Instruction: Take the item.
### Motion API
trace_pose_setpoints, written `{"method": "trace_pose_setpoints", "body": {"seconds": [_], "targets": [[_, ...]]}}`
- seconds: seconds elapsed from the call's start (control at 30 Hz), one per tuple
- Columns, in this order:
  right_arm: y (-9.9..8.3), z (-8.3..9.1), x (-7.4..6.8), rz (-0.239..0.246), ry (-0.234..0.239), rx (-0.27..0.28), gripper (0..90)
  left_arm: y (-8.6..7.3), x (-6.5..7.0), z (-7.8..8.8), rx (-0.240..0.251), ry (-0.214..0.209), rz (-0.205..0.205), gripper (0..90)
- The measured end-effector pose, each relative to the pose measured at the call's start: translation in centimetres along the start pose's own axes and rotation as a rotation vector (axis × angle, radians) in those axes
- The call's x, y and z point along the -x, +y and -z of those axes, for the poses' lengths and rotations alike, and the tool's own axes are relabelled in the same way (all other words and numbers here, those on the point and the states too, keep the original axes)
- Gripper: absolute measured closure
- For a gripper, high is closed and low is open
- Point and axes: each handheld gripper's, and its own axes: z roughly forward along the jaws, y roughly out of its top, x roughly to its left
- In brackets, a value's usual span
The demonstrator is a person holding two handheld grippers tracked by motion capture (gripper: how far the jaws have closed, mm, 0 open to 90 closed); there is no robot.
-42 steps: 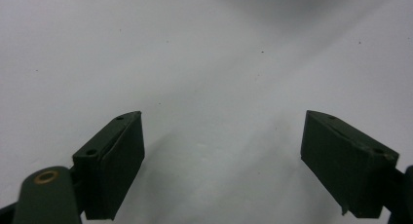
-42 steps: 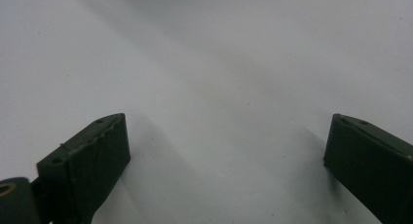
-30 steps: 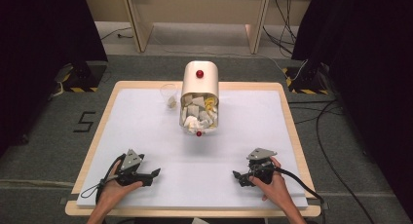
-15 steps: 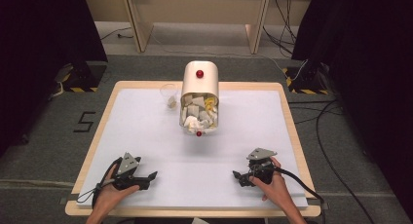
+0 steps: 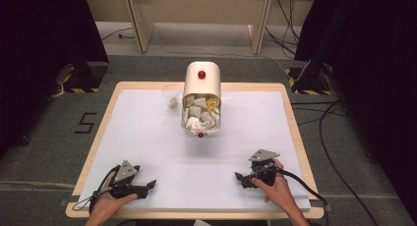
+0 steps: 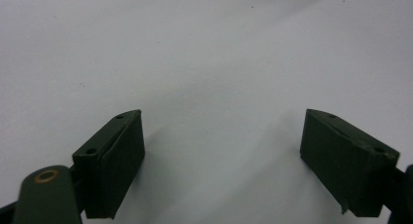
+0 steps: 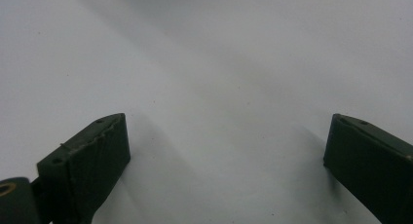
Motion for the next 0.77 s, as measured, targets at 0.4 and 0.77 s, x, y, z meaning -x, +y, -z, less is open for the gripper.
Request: {"method": "trace_pose_setpoints", "body": {"seconds": [0.4,0.77], "targets": [[0.00,0.00,0.00,0.000,0.000,0.000,3.4,-0.10,-0.02,-0.01,0.006,-0.001,0.008,15.4],[0.00,0.00,0.01,0.000,0.000,0.001,3.3,-0.10,-0.05,-0.01,0.006,-0.003,0.010,15.4]]}}
